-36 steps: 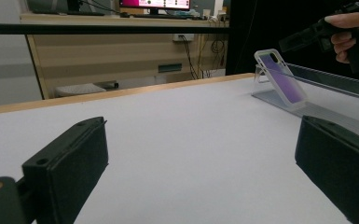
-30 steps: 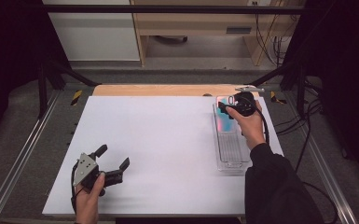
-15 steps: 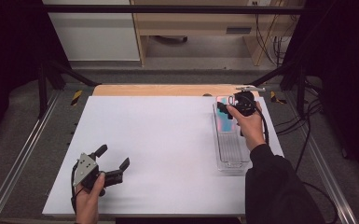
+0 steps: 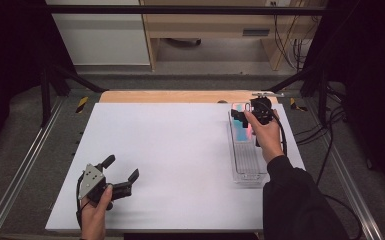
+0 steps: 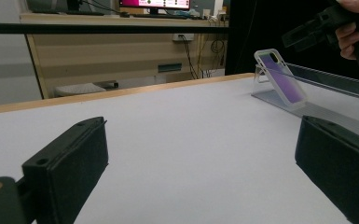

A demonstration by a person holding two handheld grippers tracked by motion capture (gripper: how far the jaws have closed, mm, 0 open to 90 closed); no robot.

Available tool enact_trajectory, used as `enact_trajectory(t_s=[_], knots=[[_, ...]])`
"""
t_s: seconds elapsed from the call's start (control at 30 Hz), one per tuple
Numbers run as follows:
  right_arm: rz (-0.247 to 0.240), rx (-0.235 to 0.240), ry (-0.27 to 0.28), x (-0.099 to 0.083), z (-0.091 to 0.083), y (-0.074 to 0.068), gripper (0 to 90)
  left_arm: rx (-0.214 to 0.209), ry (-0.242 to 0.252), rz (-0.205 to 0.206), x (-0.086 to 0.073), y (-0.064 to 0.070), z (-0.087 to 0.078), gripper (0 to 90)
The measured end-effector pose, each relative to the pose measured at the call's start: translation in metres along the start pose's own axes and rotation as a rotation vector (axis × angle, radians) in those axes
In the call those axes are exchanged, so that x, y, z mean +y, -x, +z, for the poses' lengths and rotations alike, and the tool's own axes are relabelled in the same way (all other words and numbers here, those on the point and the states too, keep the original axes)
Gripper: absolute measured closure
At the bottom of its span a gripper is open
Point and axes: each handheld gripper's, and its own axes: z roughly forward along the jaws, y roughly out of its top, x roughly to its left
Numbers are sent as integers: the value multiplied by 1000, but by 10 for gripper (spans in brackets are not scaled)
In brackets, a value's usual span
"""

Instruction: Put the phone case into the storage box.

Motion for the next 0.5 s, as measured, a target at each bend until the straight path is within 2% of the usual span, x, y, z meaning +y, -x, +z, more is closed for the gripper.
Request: enact_trajectory(t_s=[0.37, 0.5], knots=[[-4, 7, 7, 1, -3, -8, 56, -1, -1, 1, 0, 0, 0, 21], [-20, 8, 17, 1, -4, -14, 55, 0, -2, 0, 0, 0, 0, 21]])
